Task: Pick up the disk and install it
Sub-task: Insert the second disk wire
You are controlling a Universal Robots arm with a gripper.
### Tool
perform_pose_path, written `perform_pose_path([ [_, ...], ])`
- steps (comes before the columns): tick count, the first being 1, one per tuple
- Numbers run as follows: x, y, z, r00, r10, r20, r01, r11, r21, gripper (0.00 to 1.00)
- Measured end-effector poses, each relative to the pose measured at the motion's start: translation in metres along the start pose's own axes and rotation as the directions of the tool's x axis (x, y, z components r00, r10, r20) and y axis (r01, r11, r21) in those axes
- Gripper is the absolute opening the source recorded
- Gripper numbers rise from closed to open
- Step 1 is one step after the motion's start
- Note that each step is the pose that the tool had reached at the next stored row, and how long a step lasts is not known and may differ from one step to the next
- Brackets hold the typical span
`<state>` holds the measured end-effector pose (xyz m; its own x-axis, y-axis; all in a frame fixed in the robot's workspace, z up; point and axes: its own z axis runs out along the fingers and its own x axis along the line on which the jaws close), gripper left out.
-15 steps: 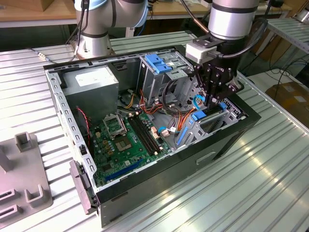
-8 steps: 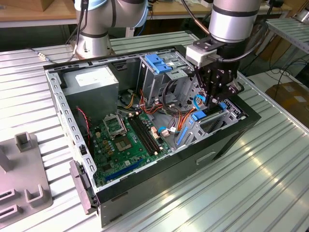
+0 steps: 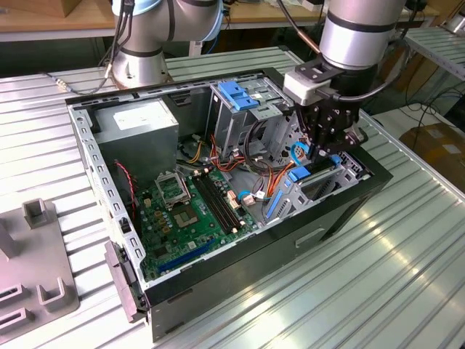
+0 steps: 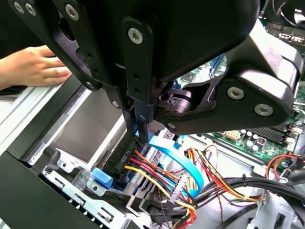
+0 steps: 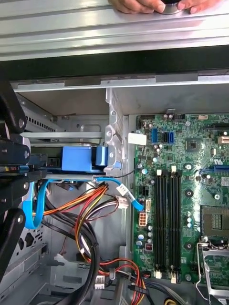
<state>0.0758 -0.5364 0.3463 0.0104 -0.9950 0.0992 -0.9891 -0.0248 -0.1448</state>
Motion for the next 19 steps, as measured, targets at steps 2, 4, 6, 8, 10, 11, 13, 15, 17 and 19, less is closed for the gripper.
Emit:
perform_pose_path([
  [2,0.0033,0.0001,0.0003,0.9994,0.006,0.0349,-0.006,1.0,0.0002,0.16],
  [4,0.0053,-0.0003,0.0006,0.9992,0.007,0.039,-0.007,1.0,0.0002,0.16],
  [6,0.0076,-0.0005,0.0009,0.9992,0.007,0.0398,-0.007,1.0,0.0002,0.16],
  [8,0.0096,-0.0005,0.0011,0.9991,0.008,0.0428,-0.008,1.0,0.0001,0.16],
  [10,0.0108,-0.0004,0.0016,0.9988,0.009,0.0484,-0.009,1.0,0.0001,0.16],
  [11,0.0112,-0.0004,0.0018,0.9987,0.009,0.0501,-0.009,1.0,0.0002,0.16],
  [13,0.012,-0.0003,0.0023,0.9986,0.01,0.0529,-0.01,1.0,0.0002,0.16],
  [15,0.013,-0.0001,0.0031,0.9984,0.01,0.0552,-0.01,1.0,0.0001,0.16],
  [17,0.0133,-0.0002,0.0027,0.9981,0.011,0.0599,-0.011,0.9999,0.0002,0.16],
  [19,0.0135,-0.0005,0.0011,0.9975,0.012,0.0693,-0.012,0.9999,0.0002,0.16],
])
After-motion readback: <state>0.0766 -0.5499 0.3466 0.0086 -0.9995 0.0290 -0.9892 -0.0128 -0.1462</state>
